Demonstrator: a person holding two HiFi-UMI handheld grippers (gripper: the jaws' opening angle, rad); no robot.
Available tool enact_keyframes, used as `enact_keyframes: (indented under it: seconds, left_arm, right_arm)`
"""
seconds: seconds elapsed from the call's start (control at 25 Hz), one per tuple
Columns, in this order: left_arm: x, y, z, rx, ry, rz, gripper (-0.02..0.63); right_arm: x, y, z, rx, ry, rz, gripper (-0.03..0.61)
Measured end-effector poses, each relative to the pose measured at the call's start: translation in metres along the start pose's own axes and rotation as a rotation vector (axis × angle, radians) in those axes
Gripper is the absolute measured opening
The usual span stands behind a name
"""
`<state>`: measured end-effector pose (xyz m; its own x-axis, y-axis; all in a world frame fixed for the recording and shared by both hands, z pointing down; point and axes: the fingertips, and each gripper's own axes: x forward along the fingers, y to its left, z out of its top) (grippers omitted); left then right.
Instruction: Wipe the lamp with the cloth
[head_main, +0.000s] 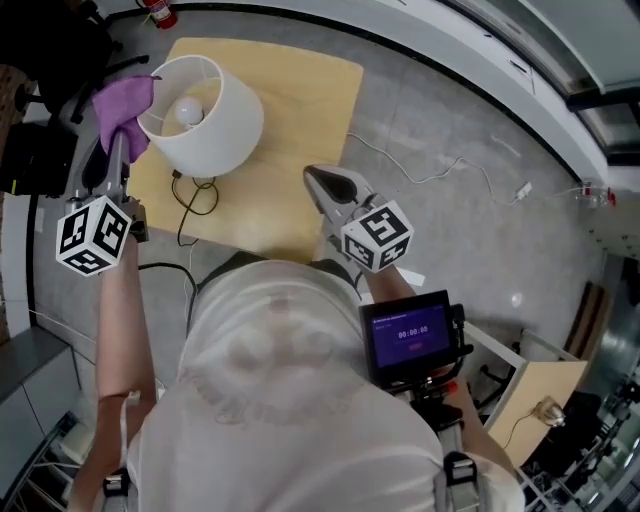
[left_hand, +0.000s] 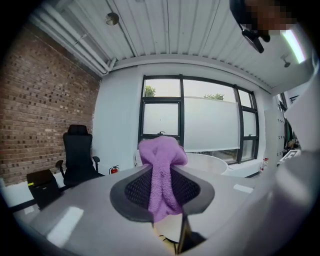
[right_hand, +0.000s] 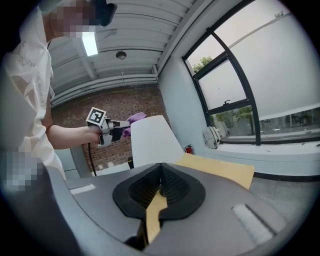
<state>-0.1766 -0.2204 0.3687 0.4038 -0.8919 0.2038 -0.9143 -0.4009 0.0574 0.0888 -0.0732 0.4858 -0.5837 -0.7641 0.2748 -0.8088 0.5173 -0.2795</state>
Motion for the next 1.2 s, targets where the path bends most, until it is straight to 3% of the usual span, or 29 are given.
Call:
enact_keyframes:
  seconds: [0.32, 0.52, 0.92, 1.08, 1.2]
  left_arm:
    - [0.011, -0.006, -0.030, -0.073, 0.017, -0.005, 0.092]
    - [0.016, -0.002, -0.070, -0.143, 0.093, -0.049, 0.092]
    - [0.022, 0.013, -0.156, -0.174, 0.275, -0.075, 0.092]
    - [0.019, 0.019, -0.187, -0.297, 0.354, -0.118, 0.094]
    - [0.013, 0.041, -0.181, -0.342, 0.316, -0.100, 0.095]
  right_arm:
    - [-0.003, -0.005, -0.006, -0.003, 0.027, -0.019, 0.014]
    - [0.001, -0.003, -0.006, -0.002, 0.047, -0.044, 0.014]
    - [0.022, 0.011, -0.006, -0.001, 0.083, -0.053, 0.014]
    - [0.032, 0.021, -0.006, -0.015, 0.106, -0.047, 0.014]
    - [0.036, 0.030, -0.007, -0.019, 0.107, -0.049, 0.014]
